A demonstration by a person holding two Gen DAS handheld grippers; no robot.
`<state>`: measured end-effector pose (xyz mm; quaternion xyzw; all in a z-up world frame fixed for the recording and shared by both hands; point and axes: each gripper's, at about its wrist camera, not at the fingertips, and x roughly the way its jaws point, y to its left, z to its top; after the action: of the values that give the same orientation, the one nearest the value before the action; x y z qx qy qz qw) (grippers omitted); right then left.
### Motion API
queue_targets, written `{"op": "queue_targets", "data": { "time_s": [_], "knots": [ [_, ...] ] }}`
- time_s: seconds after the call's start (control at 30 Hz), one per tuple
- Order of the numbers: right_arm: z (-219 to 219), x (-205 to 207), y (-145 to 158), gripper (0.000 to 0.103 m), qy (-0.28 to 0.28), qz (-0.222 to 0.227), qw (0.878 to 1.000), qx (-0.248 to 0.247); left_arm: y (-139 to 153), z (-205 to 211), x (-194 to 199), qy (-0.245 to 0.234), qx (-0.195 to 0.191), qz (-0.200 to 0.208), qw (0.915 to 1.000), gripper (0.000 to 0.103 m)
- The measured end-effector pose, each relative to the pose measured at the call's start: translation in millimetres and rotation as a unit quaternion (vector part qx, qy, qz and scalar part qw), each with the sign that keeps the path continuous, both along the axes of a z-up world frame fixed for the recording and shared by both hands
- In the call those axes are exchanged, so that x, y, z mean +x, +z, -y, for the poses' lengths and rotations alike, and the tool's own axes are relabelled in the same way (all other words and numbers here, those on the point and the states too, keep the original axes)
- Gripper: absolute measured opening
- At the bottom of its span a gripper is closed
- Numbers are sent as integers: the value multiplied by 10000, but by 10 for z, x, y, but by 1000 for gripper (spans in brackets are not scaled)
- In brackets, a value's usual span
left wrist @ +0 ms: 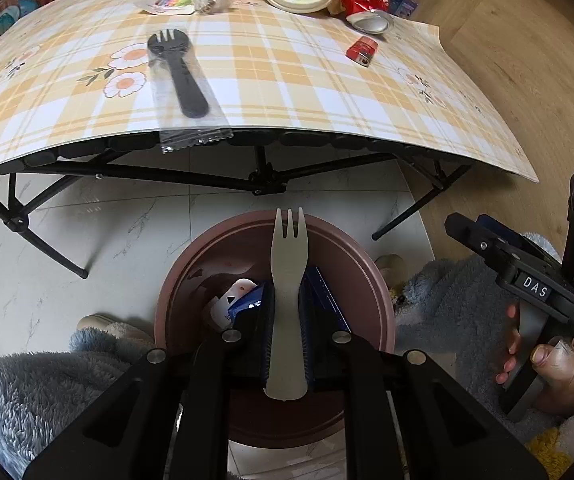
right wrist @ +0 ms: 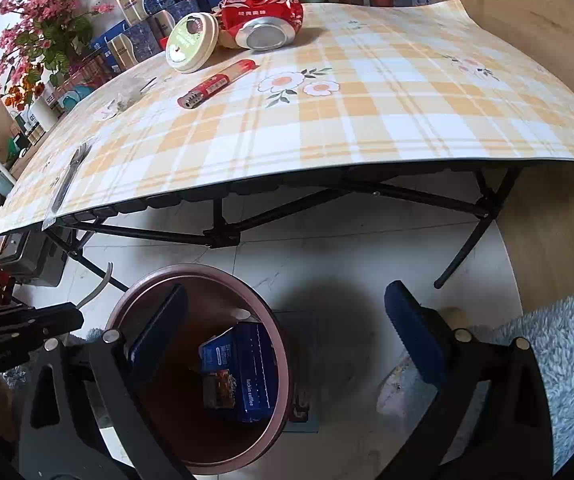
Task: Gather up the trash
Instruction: 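Carry the white fork over the bin and open the left tool, then reach the left tool to the wrapped black plastic fork and grasp it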
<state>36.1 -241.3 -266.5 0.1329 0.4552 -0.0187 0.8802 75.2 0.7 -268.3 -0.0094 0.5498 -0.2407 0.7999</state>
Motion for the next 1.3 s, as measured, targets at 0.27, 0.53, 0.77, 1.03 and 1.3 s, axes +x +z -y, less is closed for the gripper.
{"op": "queue_targets", "data": {
  "time_s": [0.27,0.53,0.77,1.03,1.3],
  "knots": [
    [-10,0,-7,97,49,-7,10000,7,92,-90,-2,312,-144,220,9992,55],
    [-13,-15,51,97,31,102,9999,31,378,-381,-43,1085,-707,932,9872,73],
    [-62,-47,207,97,162,423,9989,-139,559,-558,-86,1650,-1049,1447,9700,79],
    [-189,-62,363,97,203,712,9955,-594,550,-577,-87,1740,-987,1474,9686,79],
    [-227,-47,409,97,415,834,9937,-623,589,-719,-71,1997,-1152,1490,9616,79]
  ]
}}
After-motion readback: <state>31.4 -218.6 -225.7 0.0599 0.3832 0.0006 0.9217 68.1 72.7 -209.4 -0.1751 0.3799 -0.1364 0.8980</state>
